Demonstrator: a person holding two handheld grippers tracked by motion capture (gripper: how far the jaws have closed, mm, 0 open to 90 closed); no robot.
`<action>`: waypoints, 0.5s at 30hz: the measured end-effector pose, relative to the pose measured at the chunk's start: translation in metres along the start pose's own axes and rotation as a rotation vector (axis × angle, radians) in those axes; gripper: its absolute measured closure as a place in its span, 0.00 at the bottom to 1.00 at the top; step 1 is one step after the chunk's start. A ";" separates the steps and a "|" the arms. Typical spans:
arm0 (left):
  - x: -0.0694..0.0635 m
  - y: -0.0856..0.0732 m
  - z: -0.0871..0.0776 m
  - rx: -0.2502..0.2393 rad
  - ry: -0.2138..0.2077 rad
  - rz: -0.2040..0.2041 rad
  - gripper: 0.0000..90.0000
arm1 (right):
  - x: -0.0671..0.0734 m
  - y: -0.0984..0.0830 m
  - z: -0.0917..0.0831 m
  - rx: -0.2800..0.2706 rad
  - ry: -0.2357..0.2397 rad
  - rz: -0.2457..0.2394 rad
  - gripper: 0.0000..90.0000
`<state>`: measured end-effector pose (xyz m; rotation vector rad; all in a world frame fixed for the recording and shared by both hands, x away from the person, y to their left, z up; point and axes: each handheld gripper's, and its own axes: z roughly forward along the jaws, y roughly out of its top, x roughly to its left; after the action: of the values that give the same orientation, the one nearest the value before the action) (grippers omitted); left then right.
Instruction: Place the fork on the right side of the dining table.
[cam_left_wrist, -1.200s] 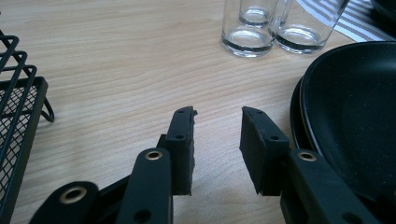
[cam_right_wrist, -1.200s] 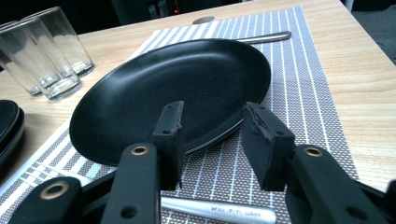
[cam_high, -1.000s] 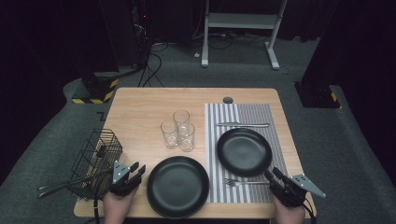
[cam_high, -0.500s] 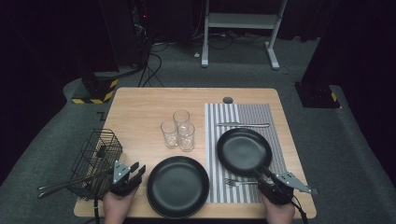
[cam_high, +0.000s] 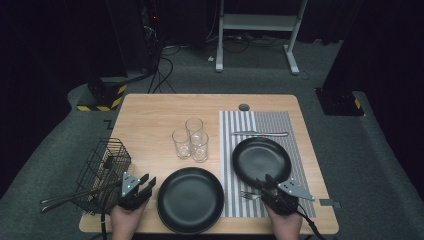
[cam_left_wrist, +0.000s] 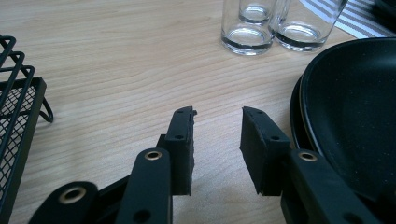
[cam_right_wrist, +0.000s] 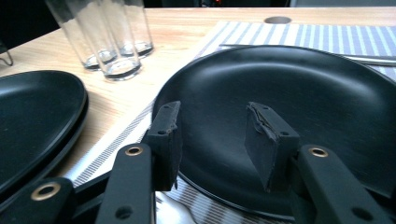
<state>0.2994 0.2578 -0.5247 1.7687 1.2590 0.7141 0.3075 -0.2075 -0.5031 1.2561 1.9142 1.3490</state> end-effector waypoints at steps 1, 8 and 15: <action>0.000 0.000 0.000 0.001 0.000 0.000 0.72 | 0.002 0.001 0.002 0.003 0.004 -0.009 0.62; 0.000 0.000 0.000 0.001 0.003 -0.003 0.72 | 0.014 0.008 0.011 0.000 0.023 -0.031 0.62; 0.000 0.000 0.000 0.001 0.001 -0.003 0.72 | 0.027 0.018 0.023 -0.007 0.051 -0.055 0.62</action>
<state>0.2997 0.2577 -0.5247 1.7671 1.2622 0.7130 0.3199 -0.1711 -0.4924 1.1674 1.9624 1.3703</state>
